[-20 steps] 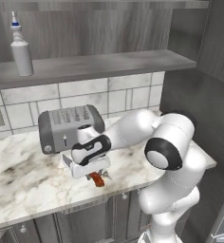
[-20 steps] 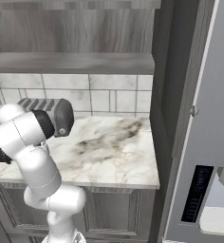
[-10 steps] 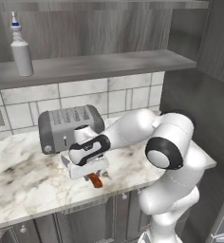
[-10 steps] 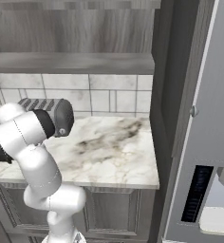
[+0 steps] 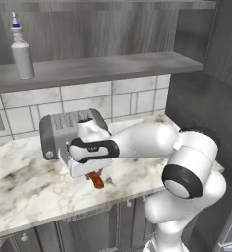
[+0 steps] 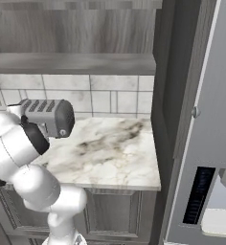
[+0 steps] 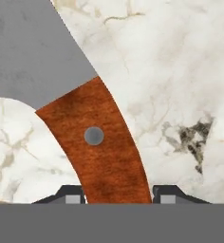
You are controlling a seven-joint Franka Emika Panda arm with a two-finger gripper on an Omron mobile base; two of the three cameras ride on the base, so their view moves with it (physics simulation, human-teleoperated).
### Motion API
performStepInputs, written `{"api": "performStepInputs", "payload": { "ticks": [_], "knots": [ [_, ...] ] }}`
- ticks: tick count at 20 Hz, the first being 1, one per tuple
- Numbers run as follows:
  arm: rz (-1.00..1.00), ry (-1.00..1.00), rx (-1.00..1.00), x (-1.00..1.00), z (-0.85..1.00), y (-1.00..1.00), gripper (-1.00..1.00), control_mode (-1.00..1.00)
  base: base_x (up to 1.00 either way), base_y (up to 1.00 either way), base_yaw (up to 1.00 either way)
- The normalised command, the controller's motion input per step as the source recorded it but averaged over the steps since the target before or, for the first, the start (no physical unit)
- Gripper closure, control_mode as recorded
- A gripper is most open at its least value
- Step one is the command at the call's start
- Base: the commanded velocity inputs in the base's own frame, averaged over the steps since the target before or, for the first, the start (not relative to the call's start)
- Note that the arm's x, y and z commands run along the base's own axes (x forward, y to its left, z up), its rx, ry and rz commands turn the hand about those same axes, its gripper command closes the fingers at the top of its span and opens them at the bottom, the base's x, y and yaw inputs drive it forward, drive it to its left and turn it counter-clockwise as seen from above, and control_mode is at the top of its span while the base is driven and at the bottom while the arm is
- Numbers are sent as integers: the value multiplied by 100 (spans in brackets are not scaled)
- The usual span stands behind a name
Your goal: Move the cutting board and knife to the sink. Then move spray from the cabinet to the counter.
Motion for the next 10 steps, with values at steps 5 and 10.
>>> {"api": "performStepInputs", "payload": {
  "ticks": [5, 10],
  "knots": [
    [0, -1, 0, -26, 80, -1, 100, -100, 0, 0, 0],
    [0, 0, 0, -42, 85, -14, 100, -100, 0, 0, 0]
  ]
}}
